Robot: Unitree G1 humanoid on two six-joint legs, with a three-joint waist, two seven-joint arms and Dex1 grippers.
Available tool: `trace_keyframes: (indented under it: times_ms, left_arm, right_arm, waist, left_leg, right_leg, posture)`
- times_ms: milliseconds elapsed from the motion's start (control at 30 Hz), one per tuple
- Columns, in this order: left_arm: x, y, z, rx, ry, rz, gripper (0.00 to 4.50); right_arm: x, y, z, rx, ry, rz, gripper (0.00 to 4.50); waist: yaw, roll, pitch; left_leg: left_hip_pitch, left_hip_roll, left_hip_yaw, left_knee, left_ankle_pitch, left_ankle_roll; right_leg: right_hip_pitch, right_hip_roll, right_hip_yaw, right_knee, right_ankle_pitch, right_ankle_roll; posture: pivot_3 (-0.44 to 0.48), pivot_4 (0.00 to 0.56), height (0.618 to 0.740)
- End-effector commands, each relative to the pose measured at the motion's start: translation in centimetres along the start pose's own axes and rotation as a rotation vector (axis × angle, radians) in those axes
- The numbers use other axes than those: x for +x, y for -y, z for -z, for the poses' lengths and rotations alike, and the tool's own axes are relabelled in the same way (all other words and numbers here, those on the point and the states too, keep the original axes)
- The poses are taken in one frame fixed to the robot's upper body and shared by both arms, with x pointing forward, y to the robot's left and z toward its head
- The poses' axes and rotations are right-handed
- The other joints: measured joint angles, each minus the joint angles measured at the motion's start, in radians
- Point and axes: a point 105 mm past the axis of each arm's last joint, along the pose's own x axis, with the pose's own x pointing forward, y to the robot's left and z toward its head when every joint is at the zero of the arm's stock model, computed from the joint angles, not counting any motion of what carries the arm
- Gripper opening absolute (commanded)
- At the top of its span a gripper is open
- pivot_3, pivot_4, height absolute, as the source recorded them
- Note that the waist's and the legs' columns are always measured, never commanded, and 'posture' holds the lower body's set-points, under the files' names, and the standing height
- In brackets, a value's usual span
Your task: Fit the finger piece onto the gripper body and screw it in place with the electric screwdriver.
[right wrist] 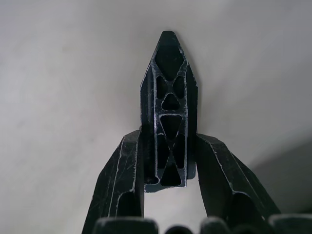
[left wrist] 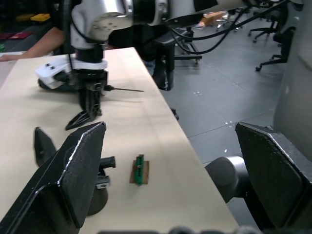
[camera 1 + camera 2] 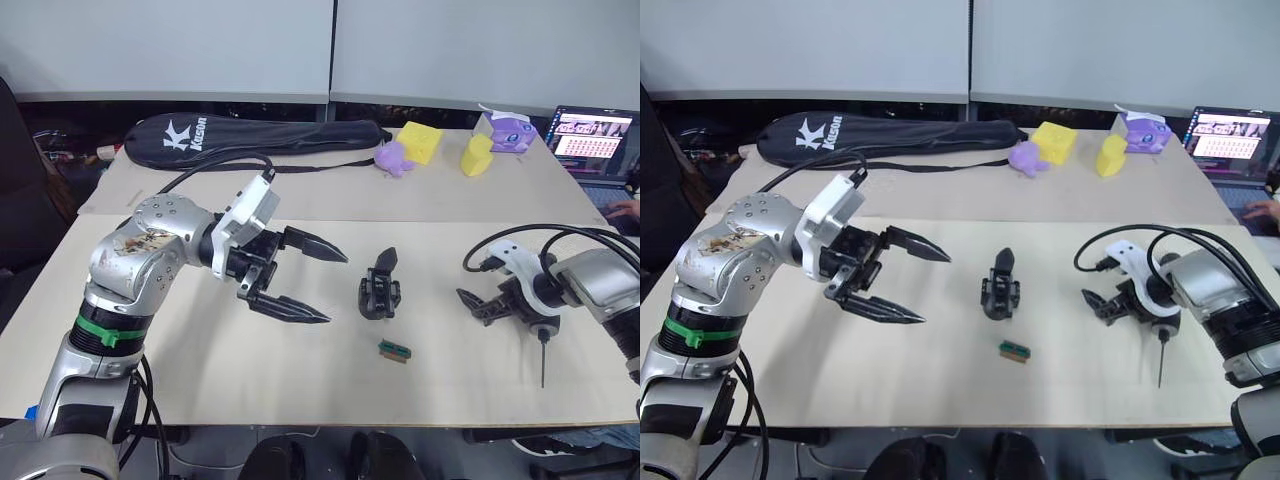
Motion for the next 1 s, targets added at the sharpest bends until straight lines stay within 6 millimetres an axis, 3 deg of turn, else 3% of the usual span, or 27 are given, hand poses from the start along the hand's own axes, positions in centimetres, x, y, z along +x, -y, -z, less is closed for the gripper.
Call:
trace_keyframes:
  times_ms: [33,133,267,367,433,500,600,733,833,967,1000]
  left_arm:
    - [-0.5,-2.2,-0.7,-0.031,0.066,-0.132,4.5]
    - [-0.7,-4.4,-1.4,-0.135,0.18,-0.284,4.5]
    - [-0.6,-7.6,-1.6,-0.347,0.351,-0.487,4.5]
    - [-0.3,-9.5,-1.5,-0.505,0.458,-0.568,4.5]
    - [0.4,-10.3,-1.7,-0.548,0.498,-0.596,4.5]
    - [1.3,-10.7,-2.4,-0.592,0.542,-0.583,4.5]
    - [2.4,-10.7,-3.6,-0.581,0.58,-0.546,4.5]
    - [2.5,-11.7,-4.4,-0.586,0.632,-0.593,4.5]
    - [2.3,-11.8,-5.0,-0.574,0.667,-0.589,4.5]
    - [3.0,-11.8,-4.9,-0.567,0.647,-0.594,3.24]
    - [3.1,-11.9,-4.9,-0.569,0.644,-0.593,3.18]
  right_arm:
    - [-3.4,-0.3,-2.8,-0.165,0.165,0.034,1.12]
    - [-6.4,-0.7,-4.9,-0.232,0.307,0.105,1.12]
    - [-11.5,0.4,-9.2,-0.352,0.599,0.383,1.12]
    - [-14.1,-0.5,-12.1,-0.334,0.807,0.475,1.12]
    - [-14.8,-2.0,-13.9,-0.326,0.915,0.485,1.12]
    - [-15.1,-3.7,-15.5,-0.317,1.012,0.496,1.12]
    - [-13.9,-6.7,-16.7,-0.321,1.077,0.445,1.12]
    - [-11.9,-10.8,-16.5,-0.38,1.093,0.329,1.12]
    - [-11.3,-12.1,-16.1,-0.4,1.097,0.293,1.12]
    - [-11.3,-13.2,-15.9,-0.408,1.117,0.27,1.12]
    - [-11.3,-13.3,-15.9,-0.41,1.12,0.27,1.12]
  waist:
    - [0.002,0.002,0.001]
    - [0.004,0.005,0.003]
    - [0.006,0.005,0.003]
    - [0.006,0.005,0.003]
    - [0.005,0.005,0.003]
    - [0.004,0.005,0.003]
    - [0.007,0.005,0.003]
    - [0.01,0.005,0.003]
    - [0.007,0.005,0.003]
    - [0.006,0.005,0.003]
    - [0.006,0.005,0.003]
  left_leg:
    - [0.0,0.0,0.0,0.0,0.0,0.0]
    - [-0.001,0.0,0.0,0.001,0.0,0.0]
    - [-0.001,0.001,-0.001,0.001,0.0,0.0]
    - [0.0,0.0,-0.001,0.001,0.0,-0.001]
    - [0.0,0.0,-0.001,0.001,0.001,-0.002]
    - [0.0,0.0,-0.001,-0.001,0.002,-0.003]
    - [0.0,0.0,-0.001,-0.001,0.003,-0.004]
    - [0.0,-0.003,-0.002,-0.002,0.003,-0.005]
    - [0.0,-0.007,-0.002,-0.002,0.003,-0.005]
    - [0.001,-0.007,-0.002,-0.002,0.003,-0.004]
    - [0.001,-0.007,-0.002,-0.002,0.003,-0.004]
  right_leg:
    - [0.0,0.0,0.0,0.0,0.0,0.0]
    - [-0.001,-0.001,0.0,0.001,0.0,0.0]
    - [0.0,-0.004,0.0,0.001,0.0,0.0]
    - [0.0,-0.004,0.0,0.001,0.0,0.0]
    - [0.0,-0.004,0.0,0.001,0.0,0.0]
    - [0.0,-0.002,0.0,0.001,0.0,0.0]
    - [-0.001,0.001,0.0,0.002,0.0,0.0]
    - [-0.001,0.002,-0.002,0.003,0.0,0.0]
    - [0.0,0.001,-0.003,0.003,0.0,0.001]
    - [0.0,0.001,-0.003,0.002,0.0,0.001]
    - [0.0,0.002,-0.003,0.002,0.0,0.001]
  posture:
    - [0.0,0.15,0.74]
    - [0.0,0.15,0.74]
    - [0.0,0.15,0.74]
    - [0.0,0.15,0.74]
    - [0.0,0.15,0.74]
    - [0.0,0.15,0.74]
    - [0.0,0.15,0.74]
    - [0.0,0.15,0.74]
    - [0.0,0.15,0.74]
    - [0.0,0.15,0.74]
    - [0.0,0.15,0.74]
